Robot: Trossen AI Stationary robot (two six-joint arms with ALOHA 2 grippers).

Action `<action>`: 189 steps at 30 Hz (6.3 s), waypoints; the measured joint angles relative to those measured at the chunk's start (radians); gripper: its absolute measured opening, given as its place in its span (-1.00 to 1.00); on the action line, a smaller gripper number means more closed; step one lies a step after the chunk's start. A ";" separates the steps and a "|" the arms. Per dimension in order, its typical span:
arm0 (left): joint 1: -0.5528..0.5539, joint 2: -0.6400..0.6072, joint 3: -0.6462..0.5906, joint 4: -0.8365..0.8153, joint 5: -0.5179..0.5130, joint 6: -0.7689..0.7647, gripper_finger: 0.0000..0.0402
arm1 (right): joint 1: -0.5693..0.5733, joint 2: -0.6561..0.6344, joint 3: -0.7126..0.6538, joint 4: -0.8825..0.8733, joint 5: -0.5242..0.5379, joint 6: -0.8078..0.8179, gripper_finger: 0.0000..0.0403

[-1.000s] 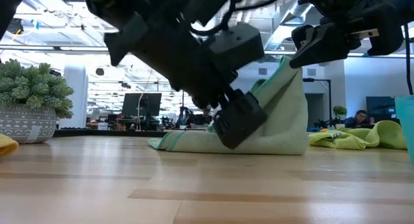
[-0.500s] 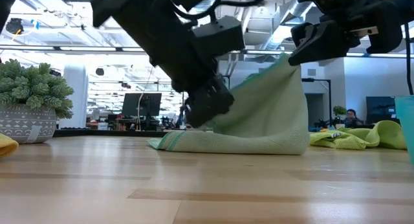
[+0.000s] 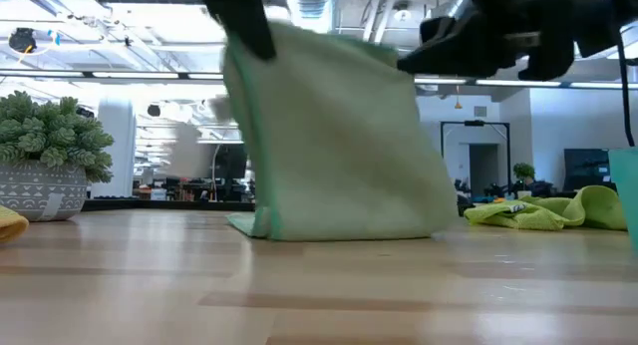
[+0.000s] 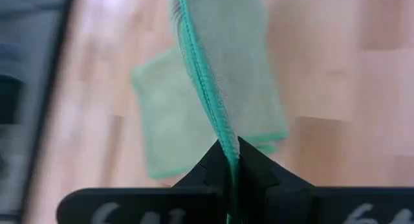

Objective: Fold microfiber towels
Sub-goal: Fold the green microfiber cloth

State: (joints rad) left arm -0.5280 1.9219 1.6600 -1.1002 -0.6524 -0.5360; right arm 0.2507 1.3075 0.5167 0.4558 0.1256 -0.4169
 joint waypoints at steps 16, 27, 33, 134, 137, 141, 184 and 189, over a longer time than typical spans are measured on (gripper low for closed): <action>-0.036 0.006 0.073 -0.035 0.122 -0.165 -1.00 | 0.025 0.001 0.022 -0.019 -0.004 0.087 -0.93; 0.058 0.006 -0.165 -0.022 0.139 -0.203 -1.00 | -0.105 0.266 0.048 0.123 0.002 0.156 -0.93; 0.138 0.004 -0.215 -0.022 0.154 -0.125 -1.00 | -0.132 0.288 0.086 0.083 0.014 0.180 -0.94; -0.054 0.125 -0.121 0.405 0.326 0.147 -1.00 | 0.272 0.372 0.667 -1.063 0.028 0.381 0.11; -0.054 0.125 -0.121 0.405 0.326 0.147 -1.00 | 0.241 0.372 0.622 -1.037 0.063 0.386 0.19; -0.054 0.125 -0.121 0.405 0.326 0.150 -1.00 | 0.196 0.373 0.544 -0.911 0.075 0.342 0.21; -0.112 0.126 0.266 0.121 0.329 0.245 -1.00 | 0.428 0.095 0.475 -0.648 0.073 0.205 -0.96; -0.112 0.126 0.440 -0.113 0.221 0.269 -1.00 | 0.411 0.022 0.522 -0.649 0.191 0.200 -0.89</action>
State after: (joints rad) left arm -0.6402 2.0483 2.0999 -1.2137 -0.4318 -0.2668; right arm 0.6615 1.3293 1.0385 -0.1932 0.3165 -0.2173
